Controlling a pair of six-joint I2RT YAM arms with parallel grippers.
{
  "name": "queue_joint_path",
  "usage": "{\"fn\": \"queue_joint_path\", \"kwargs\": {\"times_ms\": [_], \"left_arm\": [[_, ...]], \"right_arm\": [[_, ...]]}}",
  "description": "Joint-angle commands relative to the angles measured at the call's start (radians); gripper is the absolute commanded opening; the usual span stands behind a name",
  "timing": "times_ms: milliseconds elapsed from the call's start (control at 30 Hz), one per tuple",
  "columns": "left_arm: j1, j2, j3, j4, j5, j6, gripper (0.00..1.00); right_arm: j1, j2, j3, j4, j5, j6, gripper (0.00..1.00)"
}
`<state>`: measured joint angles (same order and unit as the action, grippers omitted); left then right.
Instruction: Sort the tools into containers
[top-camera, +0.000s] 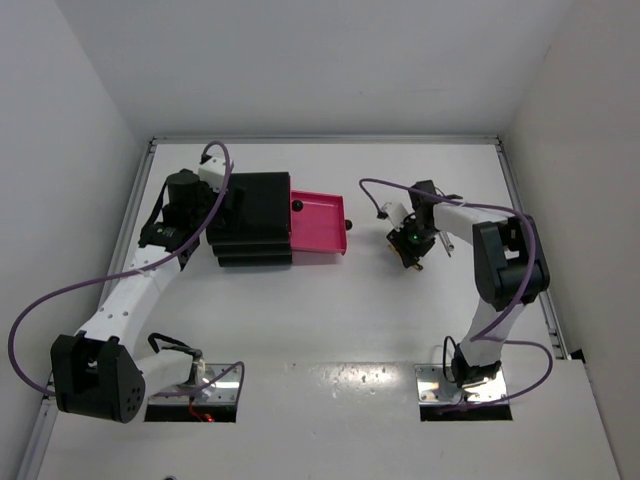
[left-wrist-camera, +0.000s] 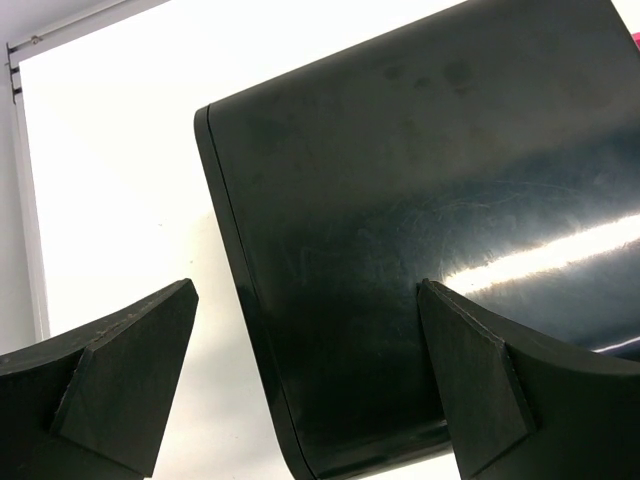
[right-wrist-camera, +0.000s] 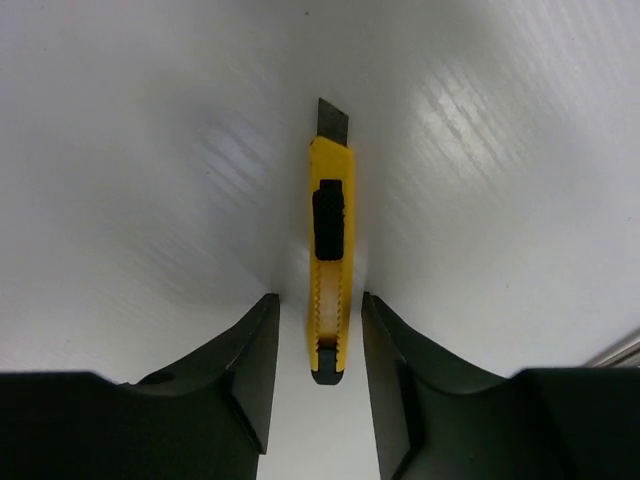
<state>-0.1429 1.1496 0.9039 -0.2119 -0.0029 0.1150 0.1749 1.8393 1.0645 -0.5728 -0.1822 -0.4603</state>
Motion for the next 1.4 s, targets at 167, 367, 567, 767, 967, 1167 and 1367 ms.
{"fn": "queue_joint_path", "kwargs": {"times_ms": [167, 367, 567, 767, 967, 1167, 1367], "left_arm": [[-0.007, 0.01, -0.003, -0.057, -0.029, 0.012, 1.0], [-0.007, 0.01, -0.003, -0.057, -0.04, 0.012, 1.0], [-0.007, 0.001, 0.006, -0.057, -0.04, 0.002, 1.0], [-0.007, 0.001, 0.024, -0.057, -0.029, 0.002, 1.0], [-0.007, 0.01, 0.024, -0.057, -0.02, -0.008, 1.0], [-0.007, 0.03, 0.033, -0.057, -0.011, -0.017, 1.0], [-0.007, 0.039, 0.033, -0.057, -0.011, -0.017, 1.0]], "right_arm": [[0.012, 0.012, 0.031, 0.025, 0.046, 0.031, 0.11], [0.012, -0.066, 0.112, -0.035, -0.019, 0.086, 0.05], [0.012, -0.098, 0.34, -0.058, -0.247, 0.286, 0.04], [0.069, -0.008, 0.456, 0.024, -0.441, 0.495, 0.04], [0.161, 0.098, 0.505, 0.088, -0.505, 0.595, 0.04], [0.239, 0.167, 0.529, 0.137, -0.448, 0.595, 0.04], [0.27, 0.222, 0.569, 0.146, -0.425, 0.595, 0.21]]}}
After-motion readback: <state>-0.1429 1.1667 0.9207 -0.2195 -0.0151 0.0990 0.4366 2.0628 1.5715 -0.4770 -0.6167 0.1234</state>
